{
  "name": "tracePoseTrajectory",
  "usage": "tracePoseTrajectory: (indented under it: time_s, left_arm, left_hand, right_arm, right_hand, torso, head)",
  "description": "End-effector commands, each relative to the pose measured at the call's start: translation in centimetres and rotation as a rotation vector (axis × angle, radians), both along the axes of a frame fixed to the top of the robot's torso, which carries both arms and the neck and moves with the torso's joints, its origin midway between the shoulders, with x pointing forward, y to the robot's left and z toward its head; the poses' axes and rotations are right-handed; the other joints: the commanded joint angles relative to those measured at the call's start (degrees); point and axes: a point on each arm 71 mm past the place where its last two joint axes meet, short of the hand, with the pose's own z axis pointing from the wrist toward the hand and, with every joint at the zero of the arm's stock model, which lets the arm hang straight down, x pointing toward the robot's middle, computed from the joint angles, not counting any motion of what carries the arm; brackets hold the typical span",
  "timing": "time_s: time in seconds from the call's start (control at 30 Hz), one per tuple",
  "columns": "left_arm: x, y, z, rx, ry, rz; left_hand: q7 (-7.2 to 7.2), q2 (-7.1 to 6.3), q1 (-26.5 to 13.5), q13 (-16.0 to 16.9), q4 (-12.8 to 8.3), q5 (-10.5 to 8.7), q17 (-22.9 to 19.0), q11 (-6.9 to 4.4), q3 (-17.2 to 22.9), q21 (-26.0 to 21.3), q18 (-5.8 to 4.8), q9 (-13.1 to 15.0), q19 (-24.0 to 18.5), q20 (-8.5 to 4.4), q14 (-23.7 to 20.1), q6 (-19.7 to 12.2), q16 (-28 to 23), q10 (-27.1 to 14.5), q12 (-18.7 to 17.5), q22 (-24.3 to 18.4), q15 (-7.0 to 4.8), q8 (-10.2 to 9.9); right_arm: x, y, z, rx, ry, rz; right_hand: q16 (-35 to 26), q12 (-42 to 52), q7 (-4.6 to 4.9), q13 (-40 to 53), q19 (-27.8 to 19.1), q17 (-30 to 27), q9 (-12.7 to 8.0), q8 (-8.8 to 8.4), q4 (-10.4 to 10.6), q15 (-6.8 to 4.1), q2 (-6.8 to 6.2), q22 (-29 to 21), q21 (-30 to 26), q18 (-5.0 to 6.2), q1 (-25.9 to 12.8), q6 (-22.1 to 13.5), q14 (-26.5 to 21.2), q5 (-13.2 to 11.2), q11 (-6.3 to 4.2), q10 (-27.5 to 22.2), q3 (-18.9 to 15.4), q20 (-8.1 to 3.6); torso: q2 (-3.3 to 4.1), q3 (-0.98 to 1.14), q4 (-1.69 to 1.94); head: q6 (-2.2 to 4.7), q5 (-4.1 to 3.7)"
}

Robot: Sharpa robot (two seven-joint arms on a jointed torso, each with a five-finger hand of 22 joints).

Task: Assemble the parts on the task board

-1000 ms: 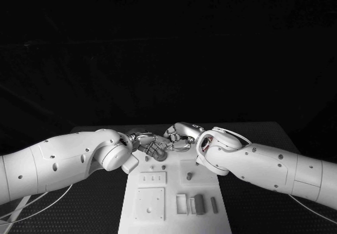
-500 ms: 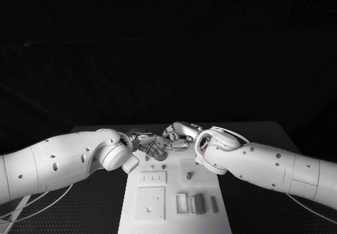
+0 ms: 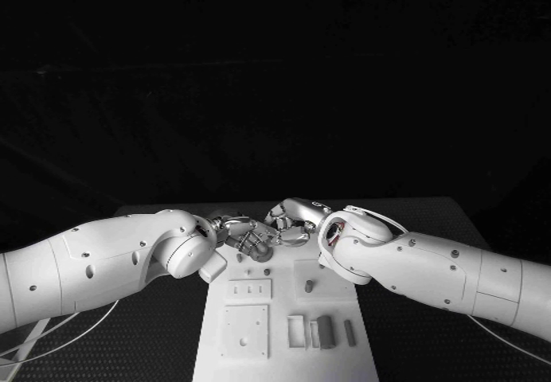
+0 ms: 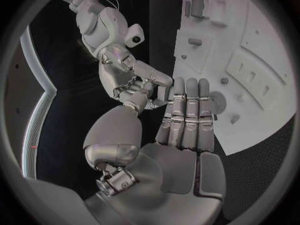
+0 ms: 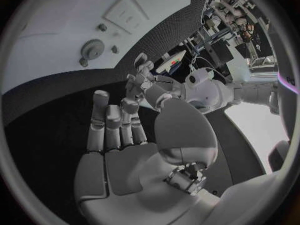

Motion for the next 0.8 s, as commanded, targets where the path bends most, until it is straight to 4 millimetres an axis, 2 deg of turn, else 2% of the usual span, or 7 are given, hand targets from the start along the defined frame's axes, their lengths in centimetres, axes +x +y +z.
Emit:
tracePoseTrajectory:
  time_s: [0.03, 0.6, 0.8]
  left_arm:
    - [0.0, -0.27, 0.21, -0.015, -0.005, -0.007]
    - [-0.04, -0.17, 0.15, -0.002, -0.003, -0.014]
    - [0.03, -0.07, 0.16, -0.002, -0.006, -0.007]
  left_hand:
    - [0.14, 0.46, 0.0, 0.1, -0.3, -0.31, -0.1, -0.1, 0.0, 0.4, 0.26, 0.0, 0.4, -0.13, 0.3, 0.4, 0.3, 0.3, -0.3, 0.1, 0.02, 0.3]
    - [-0.54, 1.05, 1.1, 1.3, -0.3, -0.31, 0.1, -0.7, 0.1, 0.8, 0.39, 0.2, 1.4, -0.65, 1.3, 1.9, 1.2, 1.7, -0.1, 0.8, -0.55, 0.9]
    - [-0.63, 0.83, 1.8, 1.7, 0.0, -0.34, 0.1, -0.77, 1.2, 0.9, 0.32, 0.2, 1.7, -0.77, 1.5, 2.2, 1.4, 1.9, -0.3, 1.0, -0.66, 0.9]
  right_arm:
    - [-0.18, 0.17, -0.16, -0.013, 0.005, 0.017]
    - [-0.04, -0.13, -0.22, -0.016, 0.005, 0.007]
    - [-0.07, -0.16, -0.25, -0.017, 0.007, 0.009]
  right_hand:
    - [0.3, 0.2, 1.69, -0.1, 0.5, -0.1, 2.3, 0.27, 0.0, -0.41, -0.14, 0.6, 0.2, -0.07, 0.4, 5.3, 0.1, 0.1, -0.01, 0.5, 0.4, -0.08]
    - [0.3, 0.2, 1.66, -0.1, 0.5, -0.1, 2.3, 0.28, 0.0, -0.43, -0.18, 0.6, 0.2, -0.07, 0.4, 5.4, 0.2, 0.1, -0.03, 0.5, 0.5, -0.11]
    - [0.3, 0.2, 1.66, -0.1, 0.5, -0.1, 2.3, 0.28, 0.0, -0.44, -0.19, 0.6, 0.2, -0.07, 0.4, 5.4, 0.2, 0.1, -0.04, 0.6, 0.5, -0.12]
  torso:
    - [0.01, 0.0, 0.0]
    - [0.0, 0.03, 0.01]
    - [0.0, 0.04, -0.01]
  head:
    - [-0.03, -0.04]
    - [-0.12, -0.08]
    - [-0.17, -0.07]
